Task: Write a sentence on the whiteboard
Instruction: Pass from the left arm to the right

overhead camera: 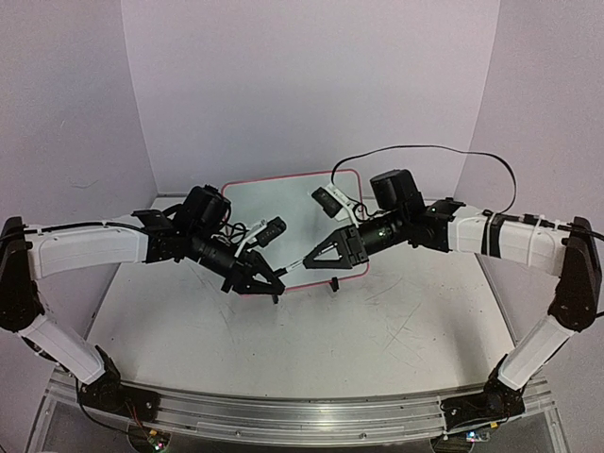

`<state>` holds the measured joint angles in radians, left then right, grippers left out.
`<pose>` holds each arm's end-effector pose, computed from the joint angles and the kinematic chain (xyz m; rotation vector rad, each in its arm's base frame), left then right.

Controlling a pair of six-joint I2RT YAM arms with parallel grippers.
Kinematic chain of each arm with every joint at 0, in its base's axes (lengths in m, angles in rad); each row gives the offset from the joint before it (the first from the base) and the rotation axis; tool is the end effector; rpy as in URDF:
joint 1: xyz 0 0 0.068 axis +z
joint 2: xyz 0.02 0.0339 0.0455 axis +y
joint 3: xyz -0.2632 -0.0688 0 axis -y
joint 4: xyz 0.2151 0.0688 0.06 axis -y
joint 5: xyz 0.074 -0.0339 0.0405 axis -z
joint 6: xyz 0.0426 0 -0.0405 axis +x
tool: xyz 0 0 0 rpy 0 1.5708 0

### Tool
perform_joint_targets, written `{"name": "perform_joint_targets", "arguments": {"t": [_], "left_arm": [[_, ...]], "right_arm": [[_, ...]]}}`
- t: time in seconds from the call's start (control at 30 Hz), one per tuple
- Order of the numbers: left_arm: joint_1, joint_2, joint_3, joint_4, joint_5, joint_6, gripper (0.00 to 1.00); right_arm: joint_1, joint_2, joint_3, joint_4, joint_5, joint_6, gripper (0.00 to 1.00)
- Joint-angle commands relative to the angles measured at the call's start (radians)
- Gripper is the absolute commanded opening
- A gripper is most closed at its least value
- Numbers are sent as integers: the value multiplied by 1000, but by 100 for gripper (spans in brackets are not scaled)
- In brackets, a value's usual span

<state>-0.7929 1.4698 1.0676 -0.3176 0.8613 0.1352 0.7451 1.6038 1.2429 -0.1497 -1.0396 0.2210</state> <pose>0.1815 -0.2303 0.2793 1.4415 1.8220 -1.3218 0.2210 0.2538 0.3100 -1.2272 1.8502 1.6398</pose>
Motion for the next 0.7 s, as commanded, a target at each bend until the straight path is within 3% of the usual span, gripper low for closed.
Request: {"name": "perform_joint_targets", "arguments": {"t": [0.0, 0.4, 0.67], "left_arm": [[-1, 14, 47, -16, 35, 25, 0], [-1, 22, 52, -33, 43, 30, 0], [-2, 23, 61, -47, 36, 38, 0]], "right_arm": [[11, 17, 59, 11, -45, -30, 44], [16, 42, 66, 10, -84, -43, 26], [16, 34, 52, 6, -80, -58, 32]]}}
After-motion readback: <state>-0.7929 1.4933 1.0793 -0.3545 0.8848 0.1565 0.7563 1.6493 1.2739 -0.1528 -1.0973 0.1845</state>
